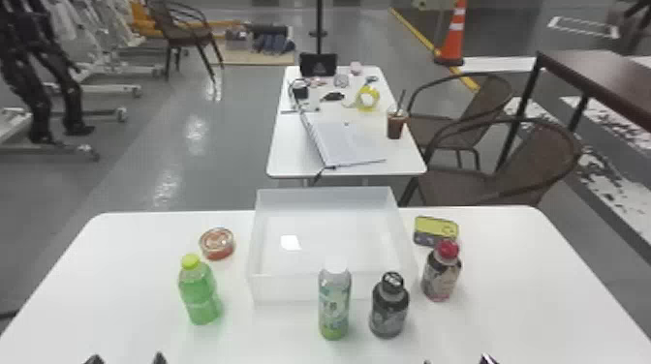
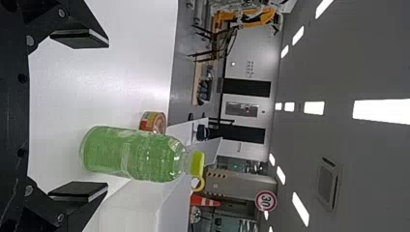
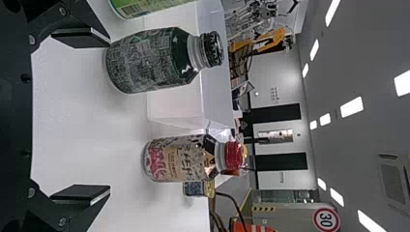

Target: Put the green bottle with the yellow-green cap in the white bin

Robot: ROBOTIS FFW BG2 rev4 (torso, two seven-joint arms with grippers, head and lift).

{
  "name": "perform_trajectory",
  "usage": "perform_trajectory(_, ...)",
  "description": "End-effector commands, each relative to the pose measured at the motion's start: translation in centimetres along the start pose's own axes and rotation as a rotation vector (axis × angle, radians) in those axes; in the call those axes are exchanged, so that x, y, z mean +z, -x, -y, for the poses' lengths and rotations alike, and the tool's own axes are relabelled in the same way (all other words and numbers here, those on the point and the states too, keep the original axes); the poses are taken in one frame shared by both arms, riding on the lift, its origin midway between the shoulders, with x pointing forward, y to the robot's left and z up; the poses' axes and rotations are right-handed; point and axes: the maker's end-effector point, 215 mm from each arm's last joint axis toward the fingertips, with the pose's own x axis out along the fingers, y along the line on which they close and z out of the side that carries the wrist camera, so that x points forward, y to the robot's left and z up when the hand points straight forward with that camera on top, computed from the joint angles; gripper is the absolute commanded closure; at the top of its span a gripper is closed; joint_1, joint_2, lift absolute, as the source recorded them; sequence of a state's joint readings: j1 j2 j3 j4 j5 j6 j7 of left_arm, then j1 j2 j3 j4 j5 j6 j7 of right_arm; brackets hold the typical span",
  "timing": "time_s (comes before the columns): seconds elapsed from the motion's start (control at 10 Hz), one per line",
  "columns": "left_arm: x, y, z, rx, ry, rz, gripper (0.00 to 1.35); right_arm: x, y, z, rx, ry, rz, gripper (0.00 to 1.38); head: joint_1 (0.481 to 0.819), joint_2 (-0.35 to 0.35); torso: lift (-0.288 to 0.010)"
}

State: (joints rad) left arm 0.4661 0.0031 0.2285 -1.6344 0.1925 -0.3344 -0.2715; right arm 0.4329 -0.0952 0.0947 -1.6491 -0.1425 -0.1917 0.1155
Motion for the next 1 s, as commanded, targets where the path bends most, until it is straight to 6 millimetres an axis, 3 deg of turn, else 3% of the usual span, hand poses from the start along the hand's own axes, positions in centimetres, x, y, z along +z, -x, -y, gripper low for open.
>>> perform_trajectory(0.0,-0.1,0.0,0.1,0.003,0.006,-0.001,0.24,-0.1,0.0,0.1,-0.002,0.000,-0.001,0.22,0.549,0.000,-0.100)
perform_trajectory(0.6,-0.6,-0.5,0.9,-0.010,0.020,-0.014,0.24,0.0,-0.1,0.0,0.001,0.000,0.000,0.22,0.549,0.000,-0.100)
perform_trajectory(0.9,-1.7,-2.5,3.3,-0.050,0.057,-0.050,0.24,-0.1,-0.1,0.0,0.001,-0.002,-0.001,0.22,0.549,0.000,-0.100)
